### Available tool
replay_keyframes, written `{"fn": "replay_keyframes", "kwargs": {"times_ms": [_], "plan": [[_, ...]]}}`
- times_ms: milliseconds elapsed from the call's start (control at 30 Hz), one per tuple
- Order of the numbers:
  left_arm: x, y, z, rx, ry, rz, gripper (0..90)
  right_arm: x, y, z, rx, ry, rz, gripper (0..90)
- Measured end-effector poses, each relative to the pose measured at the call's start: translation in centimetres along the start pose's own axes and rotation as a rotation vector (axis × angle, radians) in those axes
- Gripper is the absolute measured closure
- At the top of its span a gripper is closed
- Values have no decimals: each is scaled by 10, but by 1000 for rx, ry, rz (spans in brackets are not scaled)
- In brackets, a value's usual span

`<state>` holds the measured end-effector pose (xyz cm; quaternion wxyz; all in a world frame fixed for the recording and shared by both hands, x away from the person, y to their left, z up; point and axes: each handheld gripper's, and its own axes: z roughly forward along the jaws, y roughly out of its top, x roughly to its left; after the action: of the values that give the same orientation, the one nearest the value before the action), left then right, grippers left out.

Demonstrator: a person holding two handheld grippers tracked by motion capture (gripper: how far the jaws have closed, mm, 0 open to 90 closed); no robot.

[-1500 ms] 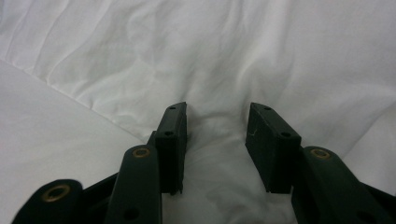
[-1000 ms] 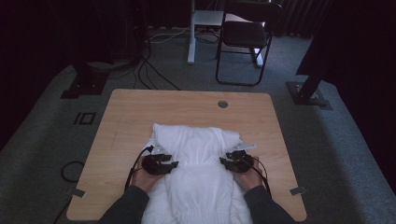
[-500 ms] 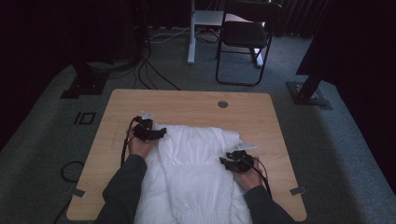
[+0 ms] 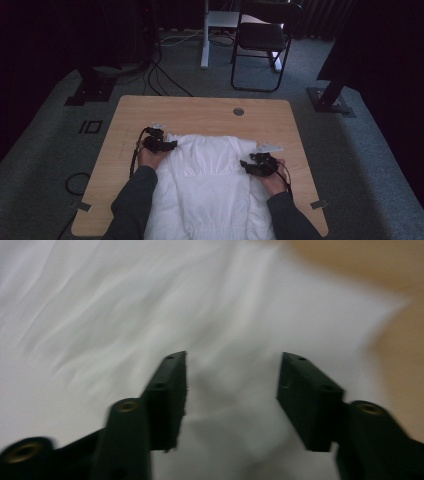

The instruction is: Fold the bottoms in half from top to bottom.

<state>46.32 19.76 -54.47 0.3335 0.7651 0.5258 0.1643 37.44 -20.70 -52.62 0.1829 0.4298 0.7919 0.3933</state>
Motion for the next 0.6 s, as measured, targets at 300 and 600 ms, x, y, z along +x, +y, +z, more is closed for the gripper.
{"fn": "replay_keyframes", "kwargs": {"times_ms": [300,600], "plan": [[-1,0,1,-4,-4,17,309,-56,36,27,38,11,167,204],[-2,0,0,0,-3,10,319,-57,35,64,139,10,141,266]]}}
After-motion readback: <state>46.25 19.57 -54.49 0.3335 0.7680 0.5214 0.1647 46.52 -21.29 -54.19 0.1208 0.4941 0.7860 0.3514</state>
